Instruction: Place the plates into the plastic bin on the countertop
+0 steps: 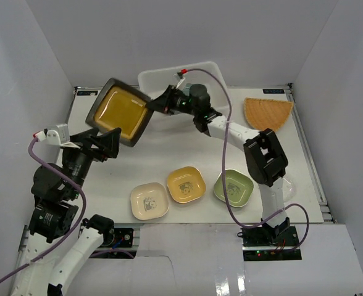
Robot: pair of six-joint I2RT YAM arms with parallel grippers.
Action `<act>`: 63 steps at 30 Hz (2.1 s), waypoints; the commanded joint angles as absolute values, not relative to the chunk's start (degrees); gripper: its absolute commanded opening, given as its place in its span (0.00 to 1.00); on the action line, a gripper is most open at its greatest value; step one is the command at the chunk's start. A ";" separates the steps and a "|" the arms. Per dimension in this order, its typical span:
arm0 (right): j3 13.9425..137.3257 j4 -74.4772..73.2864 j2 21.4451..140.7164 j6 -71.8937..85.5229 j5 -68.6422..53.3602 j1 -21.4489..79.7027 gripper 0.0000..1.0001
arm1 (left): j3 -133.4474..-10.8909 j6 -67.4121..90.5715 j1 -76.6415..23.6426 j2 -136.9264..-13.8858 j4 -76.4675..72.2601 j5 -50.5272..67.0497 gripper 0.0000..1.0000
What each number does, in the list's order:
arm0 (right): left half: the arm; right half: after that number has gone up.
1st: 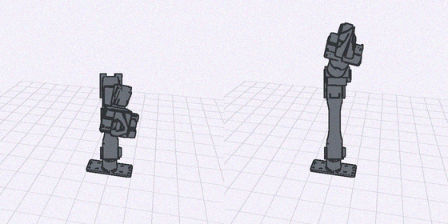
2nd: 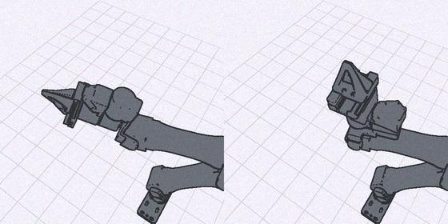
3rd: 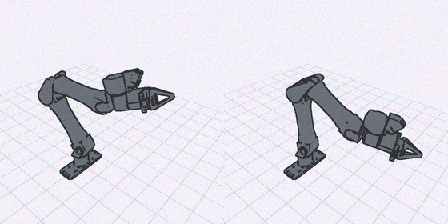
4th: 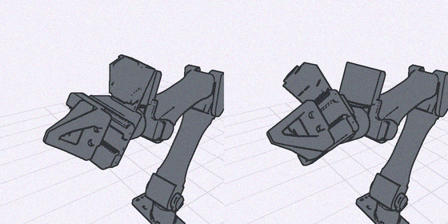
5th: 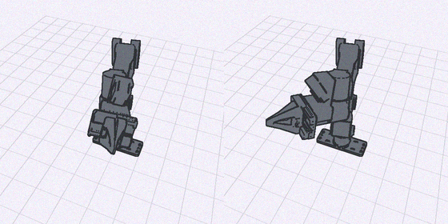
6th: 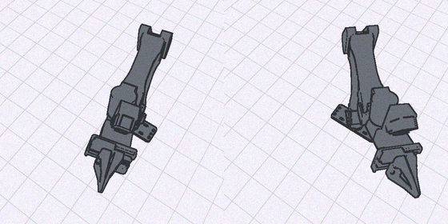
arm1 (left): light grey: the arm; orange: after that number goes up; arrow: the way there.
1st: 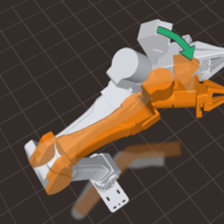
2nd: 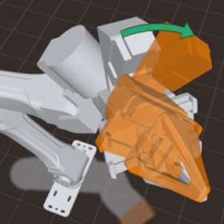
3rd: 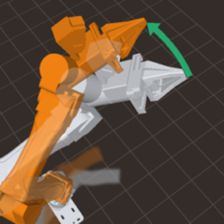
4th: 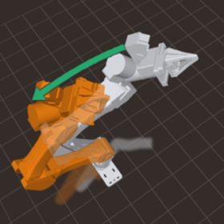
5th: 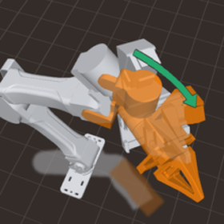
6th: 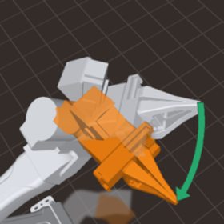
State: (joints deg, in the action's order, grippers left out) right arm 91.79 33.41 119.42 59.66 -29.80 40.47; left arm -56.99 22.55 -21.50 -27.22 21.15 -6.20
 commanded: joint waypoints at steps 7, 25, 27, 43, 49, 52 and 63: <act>98.94 31.39 116.88 57.67 -24.08 21.91 0.08 | -43.62 24.96 -21.62 -29.79 20.04 -3.96 0.98; 113.56 16.17 131.31 53.27 -24.70 13.89 0.08 | -39.29 24.43 -21.80 -33.66 18.02 -3.25 0.98; 111.98 15.73 131.31 52.74 -24.61 13.97 0.08 | -39.37 24.35 -21.80 -33.75 18.10 -3.16 0.98; 109.95 4.23 128.50 39.40 -15.57 15.12 0.70 | -39.02 24.35 -21.80 -31.91 18.11 -2.55 0.98; 115.66 -5.35 128.67 26.58 -5.55 17.04 0.88 | -38.94 24.43 -22.06 -30.24 18.28 -2.64 0.98; 119.43 -9.13 129.55 20.06 1.21 18.45 0.90 | -38.94 24.43 -22.32 -29.62 18.54 -2.99 0.98; 116.38 -9.14 122.55 14.12 5.54 17.41 0.95 | -38.94 24.08 -23.38 -27.42 18.98 -3.87 0.98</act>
State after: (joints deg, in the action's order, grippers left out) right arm 117.19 -10.50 129.78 13.37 4.95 19.46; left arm -38.98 24.64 -22.90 -28.14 18.90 -3.62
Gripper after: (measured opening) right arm 0.950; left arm 0.977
